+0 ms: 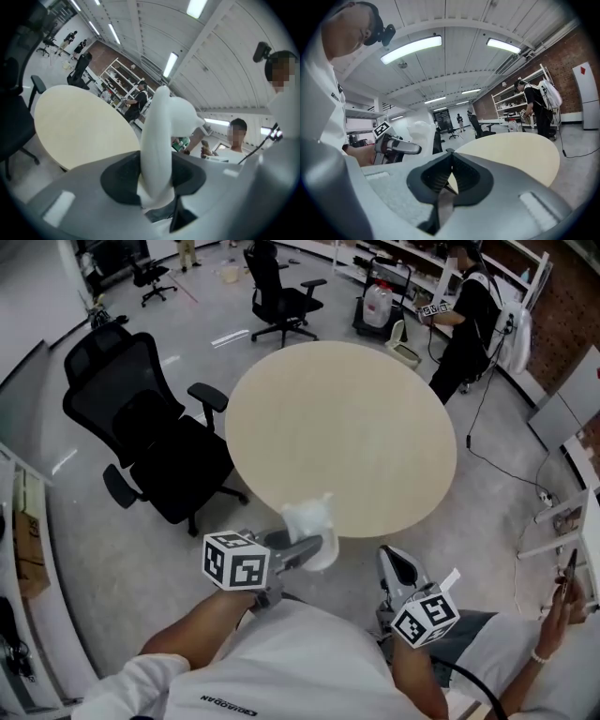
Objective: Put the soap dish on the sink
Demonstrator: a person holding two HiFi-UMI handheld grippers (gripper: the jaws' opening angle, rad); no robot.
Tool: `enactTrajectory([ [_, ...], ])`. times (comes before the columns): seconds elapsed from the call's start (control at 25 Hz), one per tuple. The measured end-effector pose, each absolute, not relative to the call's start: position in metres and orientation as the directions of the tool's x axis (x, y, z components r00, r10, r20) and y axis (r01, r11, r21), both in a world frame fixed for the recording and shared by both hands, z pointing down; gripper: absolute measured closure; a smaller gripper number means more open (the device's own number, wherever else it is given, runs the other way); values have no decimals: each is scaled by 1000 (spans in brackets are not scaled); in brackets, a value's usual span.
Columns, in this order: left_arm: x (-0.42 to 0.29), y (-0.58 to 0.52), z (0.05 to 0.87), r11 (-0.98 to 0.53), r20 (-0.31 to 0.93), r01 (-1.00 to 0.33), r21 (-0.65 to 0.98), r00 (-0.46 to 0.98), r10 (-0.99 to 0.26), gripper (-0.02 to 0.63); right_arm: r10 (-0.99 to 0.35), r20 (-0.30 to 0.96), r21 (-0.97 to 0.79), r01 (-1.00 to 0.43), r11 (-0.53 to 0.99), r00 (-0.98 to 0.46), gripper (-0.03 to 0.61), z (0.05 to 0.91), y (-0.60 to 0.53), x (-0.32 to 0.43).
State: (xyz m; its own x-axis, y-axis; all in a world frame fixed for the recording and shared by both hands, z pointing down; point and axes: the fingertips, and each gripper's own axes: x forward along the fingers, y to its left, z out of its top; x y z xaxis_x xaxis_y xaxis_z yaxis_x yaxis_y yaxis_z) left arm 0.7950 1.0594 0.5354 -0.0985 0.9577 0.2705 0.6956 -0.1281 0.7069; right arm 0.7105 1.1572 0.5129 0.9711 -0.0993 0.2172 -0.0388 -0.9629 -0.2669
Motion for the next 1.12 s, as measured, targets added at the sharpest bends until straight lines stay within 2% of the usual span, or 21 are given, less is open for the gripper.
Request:
enactTrajectory([
  [0.36,742,1026,547,-234,309,655,718,1,951,448,-261,239,-318,-179,-931,935,577,535,1127,681],
  [0.64,741,968,563,-403,373,584,705,177,911,448,-446,209,-353,-358,-864,870,577,544,1086,709],
  [1.12,763,881,535,-546,344,495,676,444,828,449,-682,173,-334,-609,-719,711,577,530,994,769],
])
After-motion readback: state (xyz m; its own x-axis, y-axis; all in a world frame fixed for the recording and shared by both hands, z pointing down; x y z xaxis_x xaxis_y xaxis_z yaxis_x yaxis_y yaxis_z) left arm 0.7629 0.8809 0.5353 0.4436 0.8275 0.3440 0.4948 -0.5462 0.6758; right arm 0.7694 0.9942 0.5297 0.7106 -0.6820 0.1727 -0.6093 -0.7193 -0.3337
